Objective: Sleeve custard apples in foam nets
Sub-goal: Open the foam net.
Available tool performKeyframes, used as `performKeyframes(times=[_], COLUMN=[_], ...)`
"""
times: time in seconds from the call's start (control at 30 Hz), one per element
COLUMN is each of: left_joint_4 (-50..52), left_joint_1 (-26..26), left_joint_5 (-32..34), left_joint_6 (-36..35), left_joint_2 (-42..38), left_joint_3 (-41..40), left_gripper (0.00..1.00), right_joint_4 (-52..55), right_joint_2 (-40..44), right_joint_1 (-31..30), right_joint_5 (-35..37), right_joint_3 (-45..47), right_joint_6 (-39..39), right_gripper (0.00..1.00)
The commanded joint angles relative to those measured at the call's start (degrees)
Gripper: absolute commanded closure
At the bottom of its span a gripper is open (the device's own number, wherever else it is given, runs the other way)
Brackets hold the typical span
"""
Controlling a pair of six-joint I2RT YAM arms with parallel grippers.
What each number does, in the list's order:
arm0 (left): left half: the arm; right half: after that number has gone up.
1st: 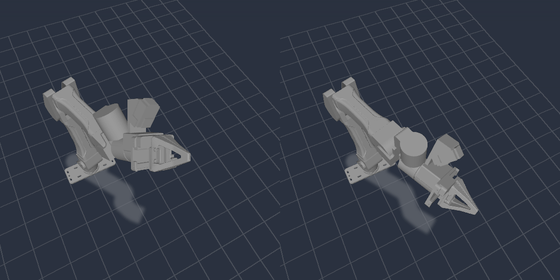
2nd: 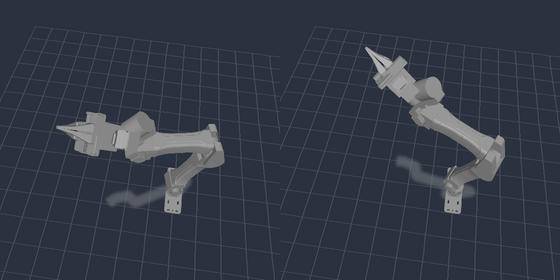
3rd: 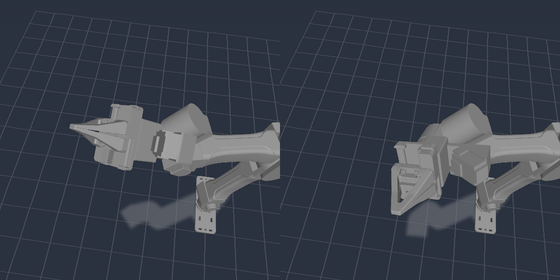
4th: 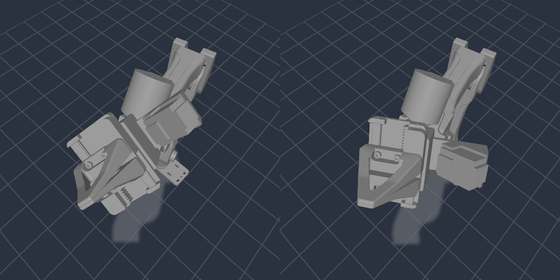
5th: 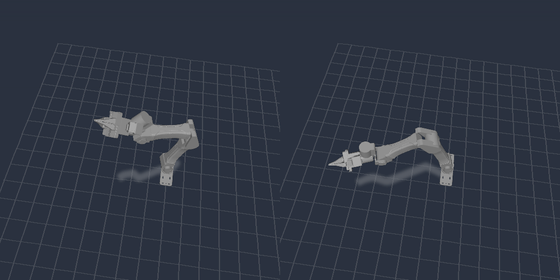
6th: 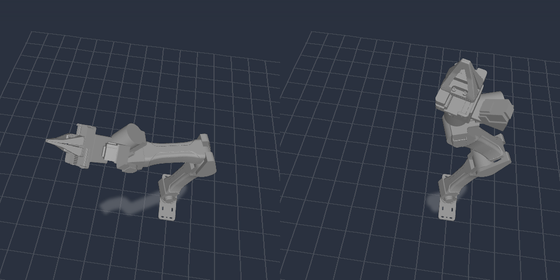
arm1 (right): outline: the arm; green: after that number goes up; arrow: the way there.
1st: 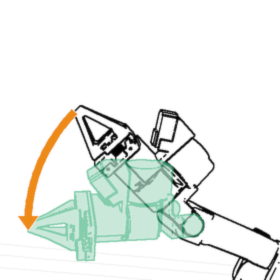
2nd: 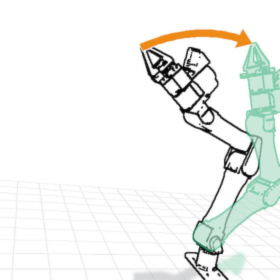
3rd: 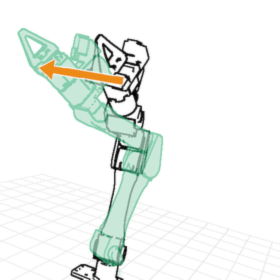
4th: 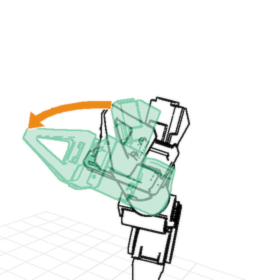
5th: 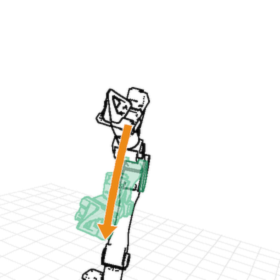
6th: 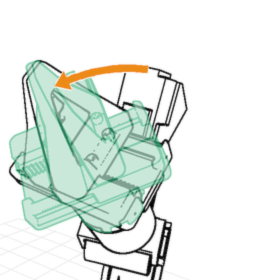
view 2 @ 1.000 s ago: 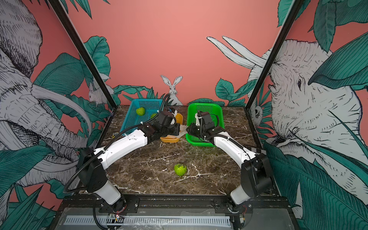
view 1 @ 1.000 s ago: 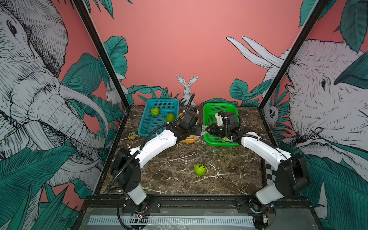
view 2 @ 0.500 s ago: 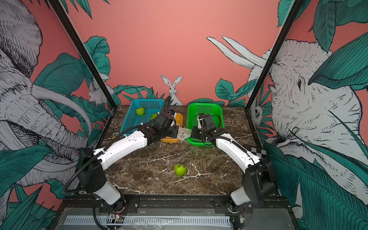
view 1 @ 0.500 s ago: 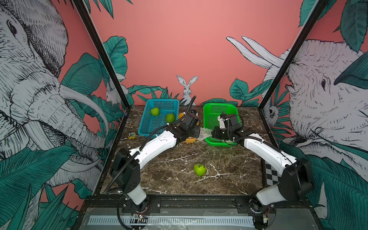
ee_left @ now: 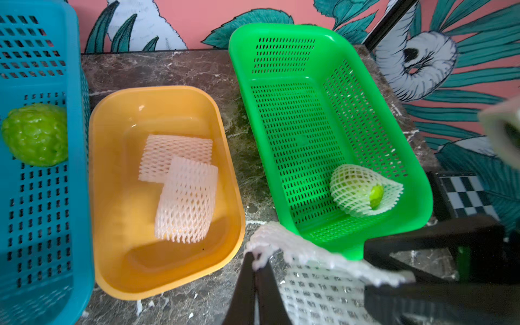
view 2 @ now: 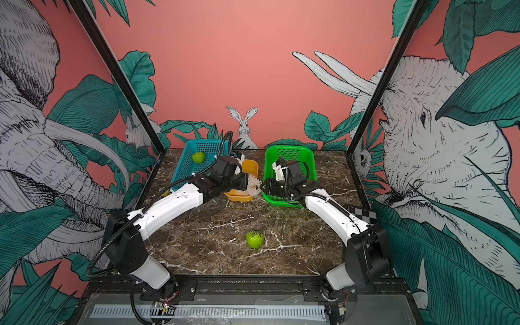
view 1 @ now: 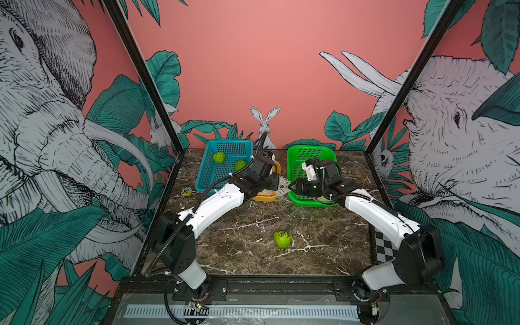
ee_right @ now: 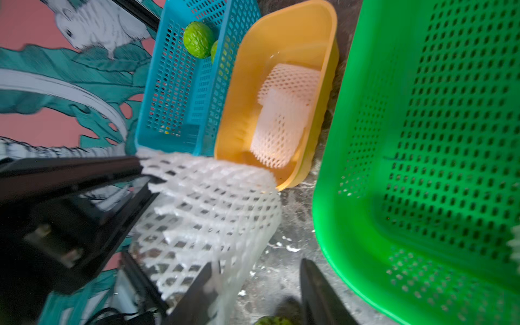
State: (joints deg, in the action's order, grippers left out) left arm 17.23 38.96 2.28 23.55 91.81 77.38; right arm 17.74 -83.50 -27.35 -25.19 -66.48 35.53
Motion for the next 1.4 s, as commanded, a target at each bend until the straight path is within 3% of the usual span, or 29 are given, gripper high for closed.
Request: performKeyframes(times=[0.0, 0.17, 0.33, 0.43, 0.67, 0.93, 1.1, 1.2, 1.37], left_joint_4=[-3.17, -3.01, -9.57, -10.55, -10.55, -15.35, -16.42, -16.14, -14.39], left_joint_1=[-2.27, -2.73, -4.17, -4.3, -5.56, -5.62, -5.6, -5.61, -5.64], left_joint_5=[-5.33, -7.34, -19.14, -21.82, -19.26, -23.37, -25.83, -24.78, -20.37], left_joint_6=[-4.6, -11.1, -11.46, -11.47, 0.06, 14.0, 18.34, 19.03, 18.87], left_joint_2=[-2.4, -3.91, -5.36, -5.84, -6.03, -3.93, -3.39, -3.78, -4.27], left_joint_3=[-0.43, 0.52, -0.86, -0.49, 1.02, 0.88, 0.14, -0.94, -2.38], left_gripper=[1.0, 1.0, 1.0, 1.0, 1.0, 1.0, 1.0, 1.0, 1.0], right_joint_4=[-1.44, -2.43, -7.56, -15.5, -32.94, -54.11, -68.53, -76.22, -74.02], right_joint_2=[3.48, 5.55, 5.14, 4.74, 4.09, 0.16, -4.45, -7.02, -5.17], right_joint_1=[2.47, 5.61, 7.15, 9.17, 10.51, 10.55, 10.56, 10.54, 10.37], right_joint_5=[-6.06, -9.08, -13.06, -17.5, -24.03, -25.85, -26.84, -27.79, -28.33], right_joint_3=[-1.63, 0.07, 1.51, 3.98, 10.71, 15.45, 15.41, 15.05, 15.53], right_joint_6=[-0.13, -0.17, 0.1, 2.62, 6.66, 13.56, 20.74, 26.5, 26.65], right_gripper=[0.47, 0.46, 0.48, 0.48, 0.47, 0.4, 0.35, 0.39, 0.45])
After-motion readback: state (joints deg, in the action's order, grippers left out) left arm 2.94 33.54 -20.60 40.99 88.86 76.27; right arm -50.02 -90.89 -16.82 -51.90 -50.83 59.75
